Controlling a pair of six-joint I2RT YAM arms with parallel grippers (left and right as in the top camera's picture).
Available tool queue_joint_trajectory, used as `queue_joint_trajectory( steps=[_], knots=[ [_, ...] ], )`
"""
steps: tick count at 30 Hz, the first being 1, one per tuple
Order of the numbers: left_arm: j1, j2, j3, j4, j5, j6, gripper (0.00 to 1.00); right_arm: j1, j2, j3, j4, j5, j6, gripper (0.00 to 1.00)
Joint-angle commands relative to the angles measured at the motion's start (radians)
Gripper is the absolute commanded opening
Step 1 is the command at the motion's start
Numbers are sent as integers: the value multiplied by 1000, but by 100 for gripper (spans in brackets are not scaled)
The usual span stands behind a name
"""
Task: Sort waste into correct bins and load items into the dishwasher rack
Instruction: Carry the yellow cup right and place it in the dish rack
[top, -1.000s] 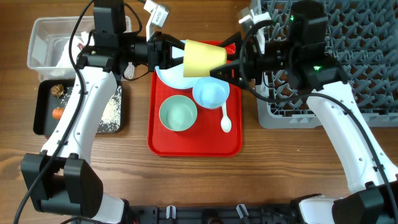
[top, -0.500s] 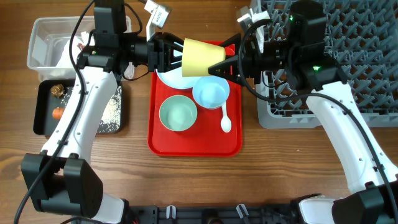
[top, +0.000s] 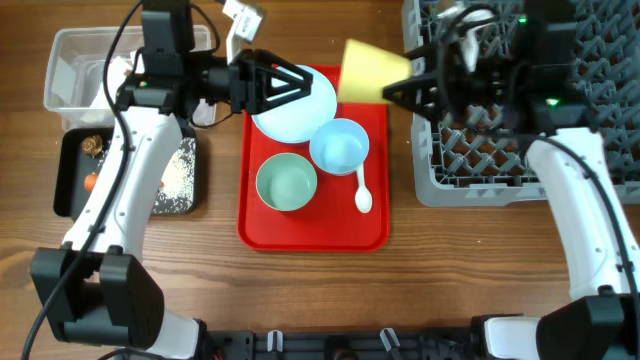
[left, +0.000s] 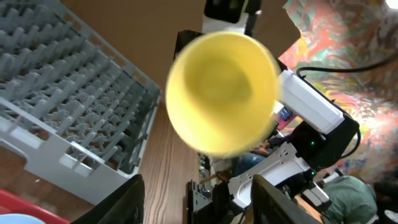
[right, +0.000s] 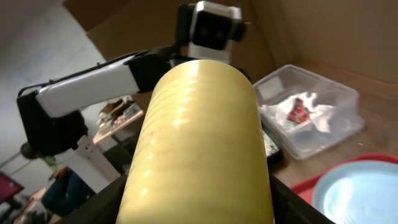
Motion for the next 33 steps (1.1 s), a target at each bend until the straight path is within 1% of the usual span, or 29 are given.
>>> queue_joint_trajectory(
  steps=[1, 5, 6, 9, 12, 14, 16, 18, 20, 21, 25, 28, 33],
  knots=[
    [27, -7, 10, -11, -68, 1, 59, -81, 5, 13, -66, 17, -23, 40],
    [44, -7, 10, -72, -325, 2, 69, -138, 2, 13, -188, 174, -62, 40],
    [45, -7, 10, -95, -412, 2, 70, -145, -2, 13, -231, 246, -82, 41],
    [40, -7, 10, -189, -667, 1, 70, -149, -19, 13, -359, 554, -114, 41],
    [31, -7, 10, -278, -829, 2, 70, -149, -41, 18, -455, 766, -125, 41],
    [22, -7, 10, -341, -926, 2, 70, -149, -63, 34, -513, 871, -117, 41],
    [14, -7, 10, -381, -983, 2, 71, -149, -81, 60, -559, 975, -88, 44],
    [7, -7, 10, -414, -1026, 2, 72, -149, -93, 111, -630, 1110, -68, 44],
    [2, -7, 10, -430, -1036, 7, 73, -149, -93, 155, -681, 1210, -56, 45],
    [2, -7, 10, -434, -1036, 6, 73, -149, -93, 180, -712, 1297, -28, 44],
    [2, -7, 10, -447, -1036, 6, 73, -149, -93, 204, -798, 1487, 37, 44],
    [2, -7, 10, -459, -1036, 6, 73, -149, -84, 204, -844, 1508, 40, 44],
    [2, -7, 10, -489, -1041, 7, 73, -153, -37, 203, -904, 1492, 72, 42]
  ],
)
